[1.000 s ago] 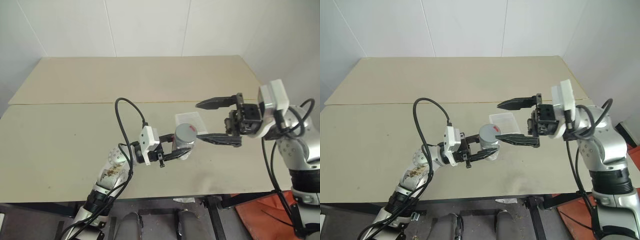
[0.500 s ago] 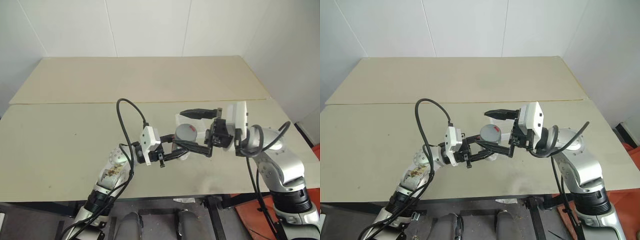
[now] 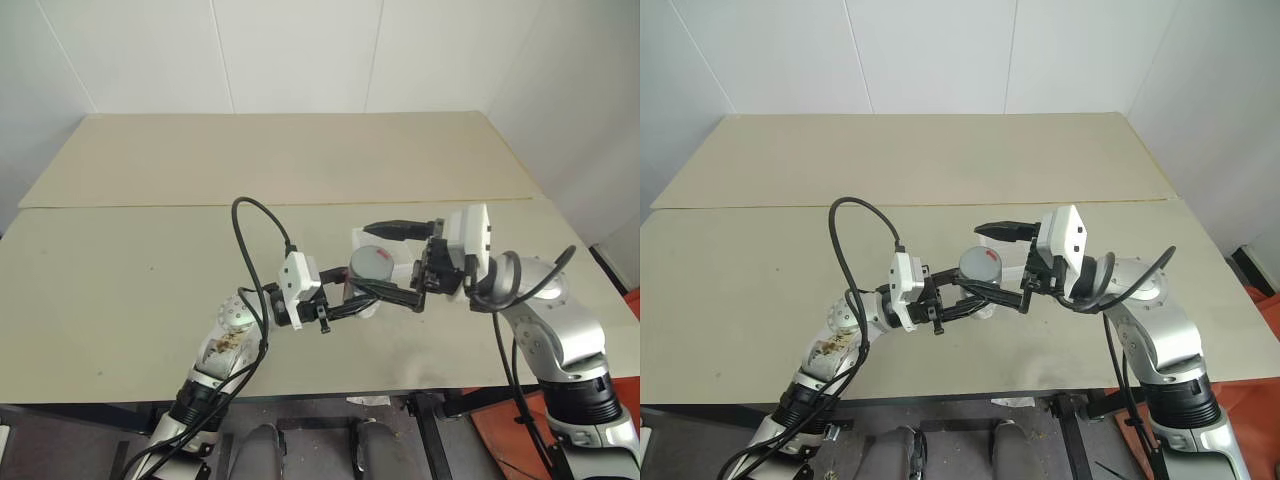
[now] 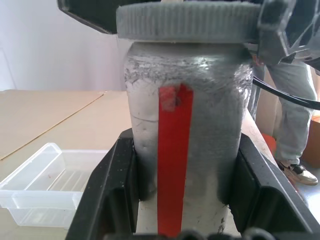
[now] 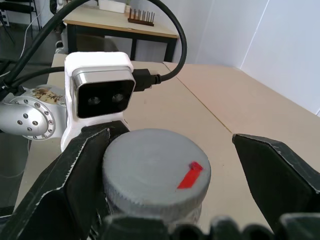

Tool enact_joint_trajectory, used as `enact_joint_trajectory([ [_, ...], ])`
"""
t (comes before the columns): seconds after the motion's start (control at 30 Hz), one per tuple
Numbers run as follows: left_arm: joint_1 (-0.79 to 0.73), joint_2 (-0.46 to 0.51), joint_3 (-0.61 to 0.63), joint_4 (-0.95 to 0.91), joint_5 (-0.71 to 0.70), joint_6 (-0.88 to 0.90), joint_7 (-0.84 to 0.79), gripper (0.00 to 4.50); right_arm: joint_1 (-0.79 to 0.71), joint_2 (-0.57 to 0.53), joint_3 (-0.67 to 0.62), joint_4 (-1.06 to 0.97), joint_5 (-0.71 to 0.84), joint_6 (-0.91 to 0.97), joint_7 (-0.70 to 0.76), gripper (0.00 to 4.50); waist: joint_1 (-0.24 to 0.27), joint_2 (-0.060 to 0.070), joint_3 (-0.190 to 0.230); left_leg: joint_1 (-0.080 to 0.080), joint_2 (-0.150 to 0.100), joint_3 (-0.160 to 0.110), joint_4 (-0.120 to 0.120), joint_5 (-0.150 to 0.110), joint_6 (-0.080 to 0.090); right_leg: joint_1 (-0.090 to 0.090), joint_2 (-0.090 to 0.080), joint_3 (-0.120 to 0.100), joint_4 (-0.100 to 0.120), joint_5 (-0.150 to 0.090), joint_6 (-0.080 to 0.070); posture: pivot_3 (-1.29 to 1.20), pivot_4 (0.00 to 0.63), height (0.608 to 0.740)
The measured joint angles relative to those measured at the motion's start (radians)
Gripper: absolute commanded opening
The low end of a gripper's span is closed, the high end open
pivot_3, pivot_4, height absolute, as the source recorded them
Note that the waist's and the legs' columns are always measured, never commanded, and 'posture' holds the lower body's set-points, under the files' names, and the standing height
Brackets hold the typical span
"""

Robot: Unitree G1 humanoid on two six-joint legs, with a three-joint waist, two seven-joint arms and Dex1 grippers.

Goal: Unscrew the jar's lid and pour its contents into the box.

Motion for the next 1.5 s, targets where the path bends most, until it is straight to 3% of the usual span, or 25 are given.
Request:
enact_joint_trajectory([
  [0.53, 0.001, 0.011, 0.023, 0.018, -0.007, -0.020, -0.013, 1.94, 0.096, -0.094, -0.138, 0.052, -0.005, -0.032, 0.052, 4.50, 0.000, 0.000, 0.000, 0.000, 0.000, 0.000, 0.000, 0.000, 0.000, 0.000, 0.000, 0.000, 0.000, 0.000, 0.000, 0.00, 0.150, 0.740],
  [0.73, 0.001, 0.010, 0.027, 0.021, -0.007, -0.022, -0.017, 1.94, 0.139, -0.137, -0.158, -0.015, 0.074, -0.018, 0.136, 4.50, -0.004, 0.000, 0.000, 0.001, 0.000, 0.000, 0.000, 0.000, 0.000, 0.001, 0.000, 0.000, 0.000, -0.001, 0.002, 0.00, 0.150, 0.740],
  [1.13, -0.001, -0.001, 0.026, 0.038, 0.001, -0.042, -0.022, 1.94, -0.010, 0.052, 0.010, -0.094, 0.019, 0.002, -0.030, 4.50, 0.001, 0.000, 0.000, 0.001, 0.000, 0.000, 0.000, 0.001, 0.001, 0.001, 0.001, 0.000, 0.000, 0.000, 0.001, 0.00, 0.150, 0.740],
  [1.5, -0.001, -0.006, 0.023, 0.038, 0.002, -0.042, -0.018, 1.94, -0.047, 0.101, 0.046, 0.008, -0.068, -0.010, -0.047, 4.50, 0.001, 0.000, 0.000, 0.000, 0.000, 0.000, 0.000, 0.001, 0.001, 0.001, 0.001, 0.000, -0.001, 0.002, -0.001, 0.00, 0.150, 0.740],
])
